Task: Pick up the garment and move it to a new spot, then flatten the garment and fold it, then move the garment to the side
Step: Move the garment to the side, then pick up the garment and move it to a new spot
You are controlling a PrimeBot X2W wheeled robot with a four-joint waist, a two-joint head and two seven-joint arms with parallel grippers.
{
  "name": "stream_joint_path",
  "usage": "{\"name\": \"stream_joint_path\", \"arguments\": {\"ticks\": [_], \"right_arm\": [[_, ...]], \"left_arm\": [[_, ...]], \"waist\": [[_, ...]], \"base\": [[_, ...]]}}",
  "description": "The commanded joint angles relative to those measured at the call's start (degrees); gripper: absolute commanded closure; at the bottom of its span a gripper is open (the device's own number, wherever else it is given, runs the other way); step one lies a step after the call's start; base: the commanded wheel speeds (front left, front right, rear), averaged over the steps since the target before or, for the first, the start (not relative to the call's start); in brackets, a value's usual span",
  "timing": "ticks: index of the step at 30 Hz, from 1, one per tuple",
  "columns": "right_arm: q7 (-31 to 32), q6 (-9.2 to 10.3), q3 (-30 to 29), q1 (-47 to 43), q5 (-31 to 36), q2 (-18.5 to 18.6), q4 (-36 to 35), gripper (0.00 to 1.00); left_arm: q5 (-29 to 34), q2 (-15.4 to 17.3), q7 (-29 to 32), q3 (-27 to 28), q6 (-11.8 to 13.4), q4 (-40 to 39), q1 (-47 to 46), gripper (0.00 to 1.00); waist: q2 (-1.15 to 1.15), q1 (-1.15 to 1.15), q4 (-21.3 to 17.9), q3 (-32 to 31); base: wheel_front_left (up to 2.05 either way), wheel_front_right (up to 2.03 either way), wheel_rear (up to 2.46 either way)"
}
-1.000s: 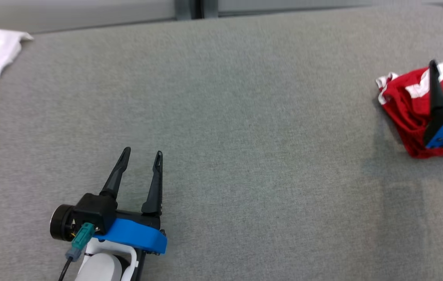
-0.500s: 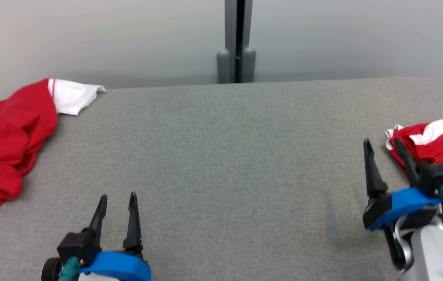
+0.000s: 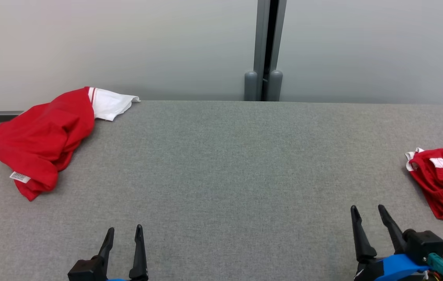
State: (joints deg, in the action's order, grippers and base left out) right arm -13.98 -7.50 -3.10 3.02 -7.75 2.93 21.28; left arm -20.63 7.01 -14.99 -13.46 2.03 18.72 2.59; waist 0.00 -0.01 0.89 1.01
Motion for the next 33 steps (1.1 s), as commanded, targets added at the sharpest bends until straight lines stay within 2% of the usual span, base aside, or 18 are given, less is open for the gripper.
{"name": "stream_joint_path", "arguments": {"ticks": [1,12,22,27,33], "right_arm": [[-0.48,0.01,0.46,-0.81,-0.38,-0.04,0.33,0.00],[-1.05,0.01,1.38,-0.92,-0.37,-0.04,2.81,0.00],[-1.21,0.01,1.29,-1.45,-0.19,-0.04,1.99,0.00],[-1.21,0.01,0.00,-2.26,0.93,-0.05,0.95,0.00],[-1.22,0.01,-0.52,-2.83,0.72,-0.05,0.66,0.00]], "left_arm": [[0.13,-0.10,-0.23,0.02,0.13,0.17,0.60,0.00],[0.36,-0.25,-0.26,-0.97,-0.40,1.17,0.68,0.00],[0.41,-0.22,-0.27,-1.35,-0.56,1.18,0.18,0.00],[0.65,-0.22,-0.26,-1.56,-0.28,1.06,-0.75,0.00],[0.78,0.46,-0.26,-1.40,0.00,0.62,-0.63,0.00]], "waist": [[0.00,0.01,0.13,-0.17],[0.00,0.01,0.68,-1.31],[0.00,0.01,1.69,-1.62],[0.00,0.01,6.05,-1.82],[0.00,0.01,14.94,-2.13]], "base": [[0.00,0.00,0.00],[0.00,0.00,0.00],[0.00,0.00,0.00],[0.00,0.00,0.00],[0.00,0.00,0.00]]}}
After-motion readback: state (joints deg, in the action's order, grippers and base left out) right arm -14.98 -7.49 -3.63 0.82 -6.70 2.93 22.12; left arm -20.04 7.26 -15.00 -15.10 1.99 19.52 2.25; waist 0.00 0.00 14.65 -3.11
